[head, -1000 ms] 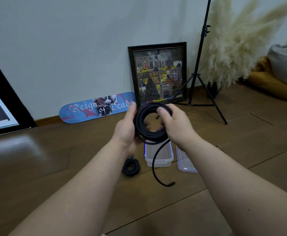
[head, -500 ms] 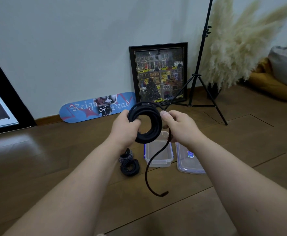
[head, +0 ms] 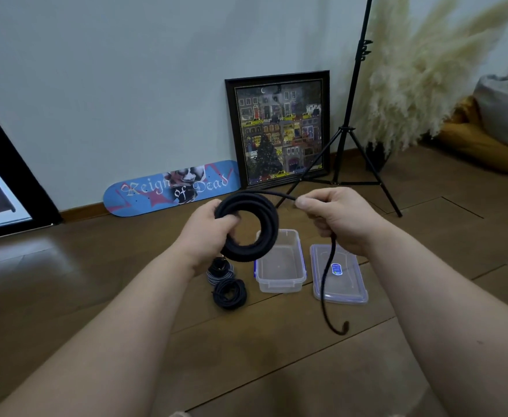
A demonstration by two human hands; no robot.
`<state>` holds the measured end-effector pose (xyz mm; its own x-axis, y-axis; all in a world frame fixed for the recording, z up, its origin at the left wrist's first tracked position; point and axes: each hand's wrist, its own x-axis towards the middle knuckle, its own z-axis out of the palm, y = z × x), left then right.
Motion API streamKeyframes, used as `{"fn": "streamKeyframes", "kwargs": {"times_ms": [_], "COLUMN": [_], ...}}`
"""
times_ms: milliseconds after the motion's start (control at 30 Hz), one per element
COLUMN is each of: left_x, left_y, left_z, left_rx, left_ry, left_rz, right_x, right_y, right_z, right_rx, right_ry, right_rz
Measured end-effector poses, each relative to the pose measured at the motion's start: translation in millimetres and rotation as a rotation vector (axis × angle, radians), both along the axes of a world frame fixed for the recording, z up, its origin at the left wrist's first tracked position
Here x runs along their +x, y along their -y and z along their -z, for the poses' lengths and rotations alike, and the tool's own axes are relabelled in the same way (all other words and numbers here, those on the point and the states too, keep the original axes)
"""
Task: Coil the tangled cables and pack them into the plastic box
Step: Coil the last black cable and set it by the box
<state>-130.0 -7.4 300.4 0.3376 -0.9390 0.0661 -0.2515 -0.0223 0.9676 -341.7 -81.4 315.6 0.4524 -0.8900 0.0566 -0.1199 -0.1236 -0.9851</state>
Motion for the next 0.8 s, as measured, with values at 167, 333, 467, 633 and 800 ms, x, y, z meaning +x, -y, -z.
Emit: {"fn": "streamKeyframes", "kwargs": {"times_ms": [167,333,467,633,800], "left_x": [10,7,13,14,4], "left_y": [6,12,13,16,19], "left_z": [11,13,14,18,19], "left_rx": [0.005,0.018,0.005,0.011,0.016], "left_ry": [-0.056,-0.001,-0.042,-0.021,0.027], "left_rz": [-0.247,-0.319,-0.42,-0.366,-0.345], "right_x": [-5,6,4,12,22], "right_y": [-4,-3,-5,-14,-16], "right_z": [6,12,10,6,9], "right_rx": [-0.011,0.041,0.162,0.127,0.073], "right_ry": [-0.4,-0.224,-0.204,-0.087,0.033], "right_rz": [-0.038,0.202,0.124,0.011,0.052]}}
